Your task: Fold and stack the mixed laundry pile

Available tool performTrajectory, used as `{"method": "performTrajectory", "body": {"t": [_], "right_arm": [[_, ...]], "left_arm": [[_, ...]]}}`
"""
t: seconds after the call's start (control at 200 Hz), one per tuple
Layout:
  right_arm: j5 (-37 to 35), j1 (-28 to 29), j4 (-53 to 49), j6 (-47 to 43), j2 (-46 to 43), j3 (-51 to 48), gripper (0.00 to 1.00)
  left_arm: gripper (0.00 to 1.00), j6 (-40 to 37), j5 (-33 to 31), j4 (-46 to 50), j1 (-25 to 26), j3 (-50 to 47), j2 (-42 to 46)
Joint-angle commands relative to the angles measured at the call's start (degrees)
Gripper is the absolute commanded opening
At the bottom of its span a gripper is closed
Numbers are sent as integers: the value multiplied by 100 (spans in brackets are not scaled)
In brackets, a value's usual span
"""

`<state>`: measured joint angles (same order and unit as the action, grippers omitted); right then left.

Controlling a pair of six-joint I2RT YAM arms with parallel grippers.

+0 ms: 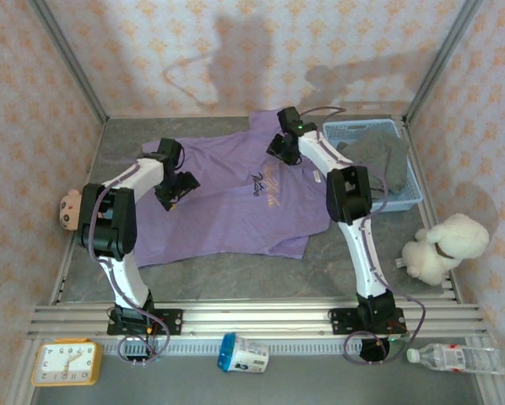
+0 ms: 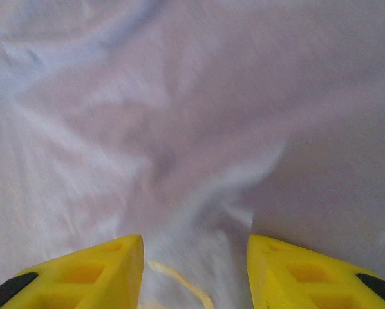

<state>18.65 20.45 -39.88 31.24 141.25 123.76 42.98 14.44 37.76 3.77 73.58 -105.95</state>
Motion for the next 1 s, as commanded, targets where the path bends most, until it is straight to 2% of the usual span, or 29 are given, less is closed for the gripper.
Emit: {"method": "performTrajectory", "body": {"t": [0.0,0.135,0.285,0.465,0.59,0.891,0.996], "right_arm": [[-28,63,-262,-491,-1444,-997,46],[40,199,-389,-746,-2819,-2887,46],[10,459,-744,-904,-4101,-4665,45],[-8,1411,-996,-1005,-5236,-6262,41],[-187,2011,-914,-1042,-5404,-6870,40],[-783,2043,-97,-757,-5229,-7335,41],[-704,2052,108,-680,-5059,-7408,29]], "left_arm": [[81,-81,76,250,54,190,388],[81,64,310,113,118,110,597],[81,250,293,-44,320,-54,604],[81,760,209,-436,662,-359,584],[81,1056,77,-612,863,-559,631],[81,1230,-211,-484,1055,-875,915],[81,1256,-269,-455,1064,-958,990]]}}
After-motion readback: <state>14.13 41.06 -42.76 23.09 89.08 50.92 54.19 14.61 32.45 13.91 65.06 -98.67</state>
